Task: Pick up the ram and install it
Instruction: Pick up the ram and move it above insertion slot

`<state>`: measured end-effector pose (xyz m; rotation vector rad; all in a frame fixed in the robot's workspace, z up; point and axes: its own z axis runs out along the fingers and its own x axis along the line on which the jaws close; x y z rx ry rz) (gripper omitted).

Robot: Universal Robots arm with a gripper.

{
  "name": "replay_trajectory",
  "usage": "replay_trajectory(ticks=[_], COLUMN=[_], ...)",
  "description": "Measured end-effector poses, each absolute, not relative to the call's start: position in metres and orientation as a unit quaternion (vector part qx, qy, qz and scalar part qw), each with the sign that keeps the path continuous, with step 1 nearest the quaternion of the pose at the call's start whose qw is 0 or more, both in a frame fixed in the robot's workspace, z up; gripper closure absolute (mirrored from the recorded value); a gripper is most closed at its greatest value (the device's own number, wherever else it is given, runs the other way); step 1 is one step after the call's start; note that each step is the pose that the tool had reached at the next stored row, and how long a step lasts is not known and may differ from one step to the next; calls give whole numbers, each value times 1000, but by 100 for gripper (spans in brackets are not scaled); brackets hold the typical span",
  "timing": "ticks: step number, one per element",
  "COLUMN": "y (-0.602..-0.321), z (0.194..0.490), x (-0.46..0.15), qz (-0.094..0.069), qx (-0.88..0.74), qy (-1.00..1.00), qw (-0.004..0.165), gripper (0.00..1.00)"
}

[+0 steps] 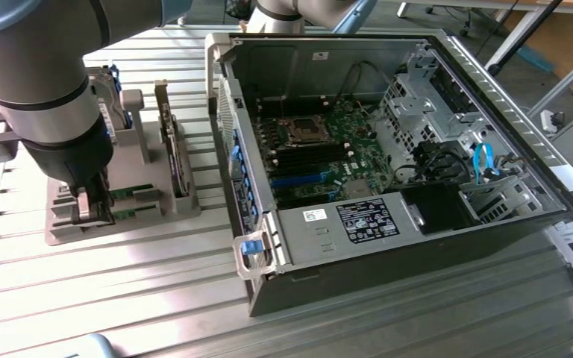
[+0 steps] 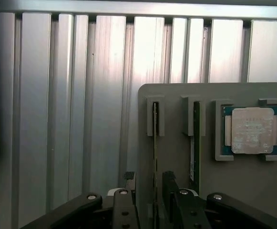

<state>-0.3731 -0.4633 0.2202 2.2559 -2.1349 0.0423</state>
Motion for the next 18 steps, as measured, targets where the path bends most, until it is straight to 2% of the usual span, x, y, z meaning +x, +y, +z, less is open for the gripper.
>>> replay_trajectory(ticks=[18], y=[-463], z=[208], x=[-373], qz=[14], qx=[726], qy=[-687], qw=[18], gripper=[64])
